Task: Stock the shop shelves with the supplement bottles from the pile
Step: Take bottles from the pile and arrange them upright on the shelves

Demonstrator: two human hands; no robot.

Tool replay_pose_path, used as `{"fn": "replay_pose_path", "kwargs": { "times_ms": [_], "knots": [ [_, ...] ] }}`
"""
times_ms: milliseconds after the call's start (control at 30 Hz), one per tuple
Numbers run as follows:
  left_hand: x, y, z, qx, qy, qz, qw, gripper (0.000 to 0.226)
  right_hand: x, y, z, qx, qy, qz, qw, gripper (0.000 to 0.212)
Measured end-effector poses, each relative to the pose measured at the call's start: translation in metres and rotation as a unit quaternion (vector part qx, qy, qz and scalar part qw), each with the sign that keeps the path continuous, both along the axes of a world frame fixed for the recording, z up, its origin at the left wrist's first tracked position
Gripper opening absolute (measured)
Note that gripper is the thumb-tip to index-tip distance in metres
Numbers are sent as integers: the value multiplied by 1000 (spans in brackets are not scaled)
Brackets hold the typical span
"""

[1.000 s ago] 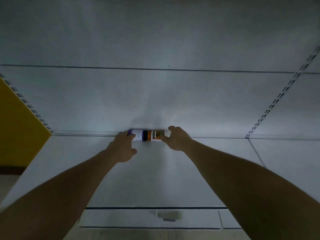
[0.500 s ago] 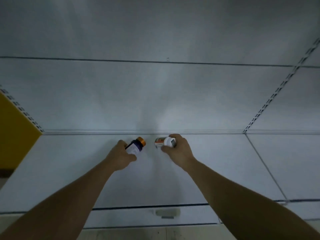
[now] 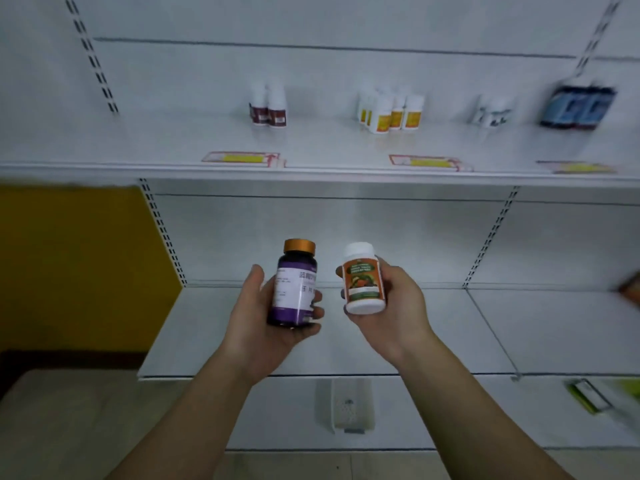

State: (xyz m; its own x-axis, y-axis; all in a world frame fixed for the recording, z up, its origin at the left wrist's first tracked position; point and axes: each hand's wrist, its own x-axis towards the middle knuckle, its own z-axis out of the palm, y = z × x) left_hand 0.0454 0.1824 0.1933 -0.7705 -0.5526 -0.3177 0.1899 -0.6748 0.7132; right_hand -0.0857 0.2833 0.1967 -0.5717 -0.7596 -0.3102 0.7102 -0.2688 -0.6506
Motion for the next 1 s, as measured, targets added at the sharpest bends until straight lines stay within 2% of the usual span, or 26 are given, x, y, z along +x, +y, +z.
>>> {"fn": "replay_pose_path", "kwargs": {
  "times_ms": [167, 300, 400, 500, 600, 800, 1000],
  "knots": [
    [46, 31, 61, 6, 114, -34, 993, 49, 50, 20, 53, -32, 71, 13, 997, 31],
    [65, 47, 82, -40, 126, 0, 991, 47, 69, 37, 83, -75, 152, 11, 985, 47],
    [68, 59, 94, -92, 130, -5, 987, 53, 74, 51, 101, -101, 182, 17, 978, 39],
    [66, 74, 112, -122, 140, -4, 983, 50, 75, 64, 118, -125, 197, 21, 972, 51],
    [59, 93, 130, -154, 126, -8, 980, 41, 67, 81, 133, -139, 205, 11, 969, 53],
    [25, 138, 147, -178, 132, 1, 975, 61, 32, 128, 155, -148, 221, 6, 964, 39],
    [-47, 208, 151, -193, 145, -34, 970, 55, -31, 208, 154, -114, 245, -64, 961, 37]
  ]
}}
